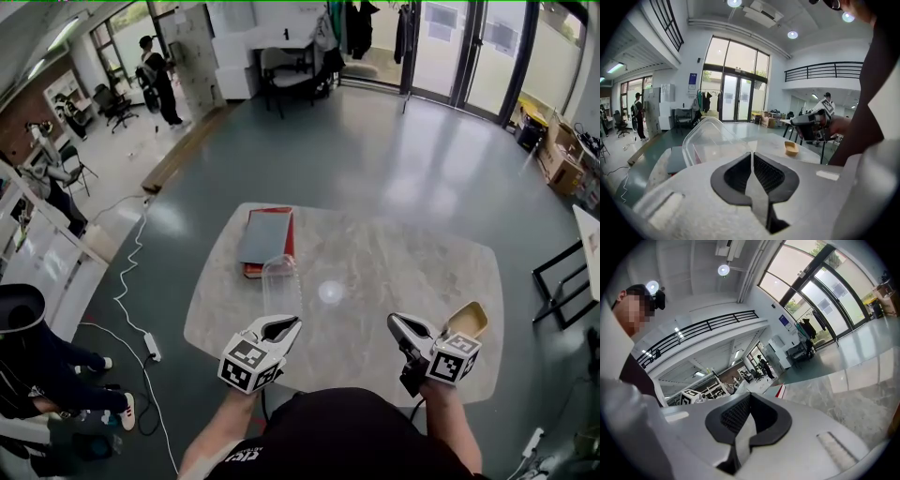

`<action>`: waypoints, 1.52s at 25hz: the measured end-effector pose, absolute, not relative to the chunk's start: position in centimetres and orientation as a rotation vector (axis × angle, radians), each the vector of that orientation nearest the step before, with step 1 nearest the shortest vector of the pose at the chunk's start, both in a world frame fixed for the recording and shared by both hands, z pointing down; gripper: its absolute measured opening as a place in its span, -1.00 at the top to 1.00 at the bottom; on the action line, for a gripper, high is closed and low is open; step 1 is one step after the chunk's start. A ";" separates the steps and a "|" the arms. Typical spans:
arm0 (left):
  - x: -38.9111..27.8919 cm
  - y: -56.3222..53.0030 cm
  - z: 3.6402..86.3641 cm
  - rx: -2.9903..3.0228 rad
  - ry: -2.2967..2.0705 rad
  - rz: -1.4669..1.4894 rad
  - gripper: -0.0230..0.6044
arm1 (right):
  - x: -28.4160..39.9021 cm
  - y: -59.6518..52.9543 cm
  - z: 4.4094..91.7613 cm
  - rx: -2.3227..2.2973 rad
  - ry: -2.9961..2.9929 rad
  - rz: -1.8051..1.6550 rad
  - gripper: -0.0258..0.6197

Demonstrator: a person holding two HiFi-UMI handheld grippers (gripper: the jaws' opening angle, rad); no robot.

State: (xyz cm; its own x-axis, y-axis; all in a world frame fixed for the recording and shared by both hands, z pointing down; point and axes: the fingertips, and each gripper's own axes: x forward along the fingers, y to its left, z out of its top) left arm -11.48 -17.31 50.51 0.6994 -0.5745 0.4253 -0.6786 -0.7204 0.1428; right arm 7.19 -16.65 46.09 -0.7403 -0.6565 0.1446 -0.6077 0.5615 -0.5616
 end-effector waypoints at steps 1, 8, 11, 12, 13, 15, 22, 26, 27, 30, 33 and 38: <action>-11.4 -17.2 49.5 2.638 -1.002 0.489 0.86 | 7.4 -16.8 45.7 -1.103 2.705 -0.914 0.92; -12.1 -16.3 43.0 2.728 -1.095 0.308 0.86 | 6.2 -17.3 42.3 -1.061 2.826 -0.729 0.92; -12.7 -16.0 41.3 2.749 -1.135 0.264 0.86 | 5.0 -17.1 40.5 -1.007 2.888 -0.613 0.92; -12.9 -16.0 40.8 2.752 -1.146 0.247 0.86 | 4.8 -16.9 39.9 -0.981 2.894 -0.583 0.92; -13.0 -16.0 40.3 2.754 -1.156 0.227 0.87 | 4.6 -16.7 39.2 -0.952 2.890 -0.560 0.92; -13.3 -16.0 39.3 2.761 -1.170 0.187 0.86 | 4.4 -16.2 37.7 -0.894 2.855 -0.537 0.92; -13.6 -15.8 35.3 2.796 -1.192 0.032 0.86 | 5.5 -15.7 34.0 -0.901 2.790 -0.407 0.92; -12.9 -15.8 33.2 2.821 -1.188 -0.042 0.87 | 6.8 -15.6 32.9 -0.960 2.791 -0.333 0.92; -13.0 -15.8 32.8 2.828 -1.186 -0.055 0.86 | 6.9 -15.5 32.8 -0.972 2.793 -0.318 0.92; -13.2 -15.8 32.4 2.840 -1.182 -0.072 0.86 | 7.1 -15.3 32.8 -1.006 2.801 -0.287 0.92; -12.8 -16.0 32.7 2.846 -1.178 -0.057 0.86 | 7.5 -15.2 33.1 -1.030 2.810 -0.277 0.92; -11.6 -16.7 33.0 2.842 -1.153 -0.041 0.86 | 8.3 -15.4 33.6 -1.067 2.827 -0.272 0.92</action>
